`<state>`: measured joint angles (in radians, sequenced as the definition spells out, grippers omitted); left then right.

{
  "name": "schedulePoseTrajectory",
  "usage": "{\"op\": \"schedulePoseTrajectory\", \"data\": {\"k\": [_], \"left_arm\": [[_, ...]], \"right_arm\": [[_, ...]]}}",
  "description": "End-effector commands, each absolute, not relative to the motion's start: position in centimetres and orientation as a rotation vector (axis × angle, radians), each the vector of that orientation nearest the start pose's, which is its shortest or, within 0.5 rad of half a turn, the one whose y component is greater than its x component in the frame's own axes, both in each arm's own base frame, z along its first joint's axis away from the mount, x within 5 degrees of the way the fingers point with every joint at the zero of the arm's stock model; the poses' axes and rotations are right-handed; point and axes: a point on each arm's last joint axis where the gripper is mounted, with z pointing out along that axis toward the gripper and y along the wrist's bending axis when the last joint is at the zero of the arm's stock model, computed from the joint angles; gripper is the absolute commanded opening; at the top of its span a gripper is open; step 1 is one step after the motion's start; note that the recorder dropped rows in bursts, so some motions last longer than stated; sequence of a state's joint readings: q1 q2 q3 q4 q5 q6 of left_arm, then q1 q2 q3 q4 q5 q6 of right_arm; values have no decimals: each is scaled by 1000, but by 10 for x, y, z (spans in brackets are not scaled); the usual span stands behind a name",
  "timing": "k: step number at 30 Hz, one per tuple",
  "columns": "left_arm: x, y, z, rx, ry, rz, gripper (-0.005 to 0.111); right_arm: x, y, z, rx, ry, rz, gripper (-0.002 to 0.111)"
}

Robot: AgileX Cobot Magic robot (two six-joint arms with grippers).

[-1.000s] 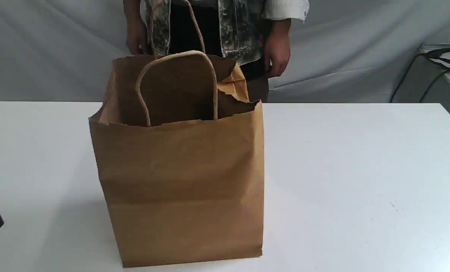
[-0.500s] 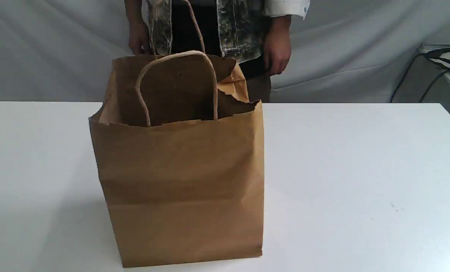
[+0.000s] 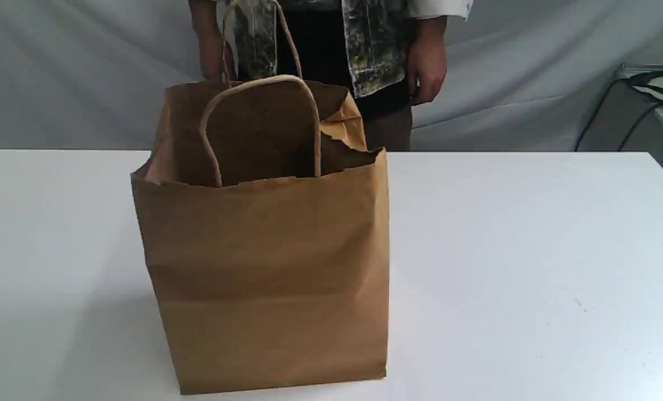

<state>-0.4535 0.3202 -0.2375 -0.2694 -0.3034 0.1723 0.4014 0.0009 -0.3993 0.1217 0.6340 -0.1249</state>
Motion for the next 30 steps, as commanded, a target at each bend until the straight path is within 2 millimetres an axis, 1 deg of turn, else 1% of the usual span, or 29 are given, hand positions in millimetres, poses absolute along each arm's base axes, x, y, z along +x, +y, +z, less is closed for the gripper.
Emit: {"op": "schedulePoseTrajectory", "data": {"k": [1,7,12,15,17,21,25,27,28,30], "left_arm": [[75,-35,291,217,1351,-464,52],[76,-36,284,250,1427,-444,52],[76,-34,281,269,1455,-385,52],[79,-28,279,194,1487,-341,52],[80,-22,277,100,1512,-327,52],[82,-10,275,-15,1536,-218,52],[76,-4,271,-67,1573,-149,52],[72,-4,264,-73,1612,-142,52],[71,-4,261,-73,1611,-142,52],[67,-3,250,-76,1597,-140,52]], "right_arm": [[15,14,283,-414,1681,342,57],[15,14,283,-414,1681,342,57],[15,14,283,-414,1681,342,57],[15,14,283,-414,1680,342,57],[15,14,283,-416,1680,341,57],[15,14,283,-416,1680,341,57],[15,14,283,-416,1680,341,57],[15,14,283,-416,1680,341,57],[15,14,283,-416,1680,341,57],[15,14,283,-416,1680,341,57]]}}
